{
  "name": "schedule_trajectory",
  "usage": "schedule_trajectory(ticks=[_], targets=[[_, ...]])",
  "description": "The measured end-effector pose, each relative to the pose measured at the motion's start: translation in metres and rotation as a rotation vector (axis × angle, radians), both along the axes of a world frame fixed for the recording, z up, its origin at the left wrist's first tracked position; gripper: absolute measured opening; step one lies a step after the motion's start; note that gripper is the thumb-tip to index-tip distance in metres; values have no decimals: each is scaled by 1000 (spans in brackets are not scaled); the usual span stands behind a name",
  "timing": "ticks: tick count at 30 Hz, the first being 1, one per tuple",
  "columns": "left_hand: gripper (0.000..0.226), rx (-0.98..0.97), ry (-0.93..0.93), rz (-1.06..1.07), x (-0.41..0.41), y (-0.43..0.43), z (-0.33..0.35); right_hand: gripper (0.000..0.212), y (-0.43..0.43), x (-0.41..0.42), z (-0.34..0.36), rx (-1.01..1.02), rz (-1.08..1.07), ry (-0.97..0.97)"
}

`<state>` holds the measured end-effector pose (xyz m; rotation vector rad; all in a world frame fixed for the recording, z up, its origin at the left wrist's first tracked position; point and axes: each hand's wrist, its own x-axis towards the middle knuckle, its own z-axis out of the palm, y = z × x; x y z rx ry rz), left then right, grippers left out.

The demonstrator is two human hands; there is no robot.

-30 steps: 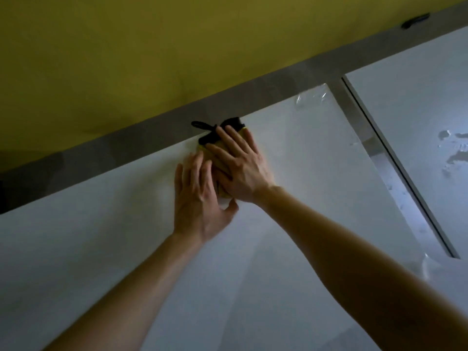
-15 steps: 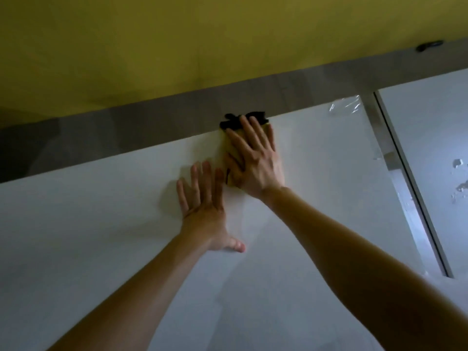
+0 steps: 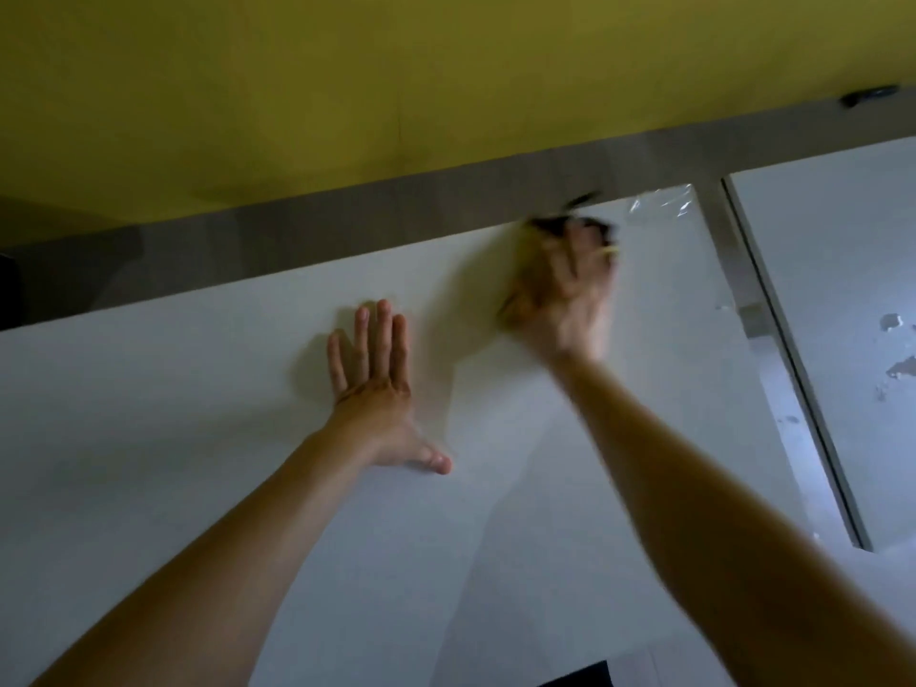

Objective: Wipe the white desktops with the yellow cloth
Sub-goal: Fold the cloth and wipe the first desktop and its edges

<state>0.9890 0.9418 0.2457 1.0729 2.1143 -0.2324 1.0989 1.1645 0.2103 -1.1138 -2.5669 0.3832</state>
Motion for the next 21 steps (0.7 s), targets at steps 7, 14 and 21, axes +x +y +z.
schedule_trajectory(ticks=[7, 14, 21], targets=[[184, -10, 194, -37, 22, 14, 20, 59, 13, 80, -6, 13, 534, -81], [152, 90, 355, -132, 79, 30, 42, 67, 21, 131, 1, -39, -99, -57], [180, -61, 314, -20, 135, 8, 42, 72, -69, 170, -6, -68, 631, -75]])
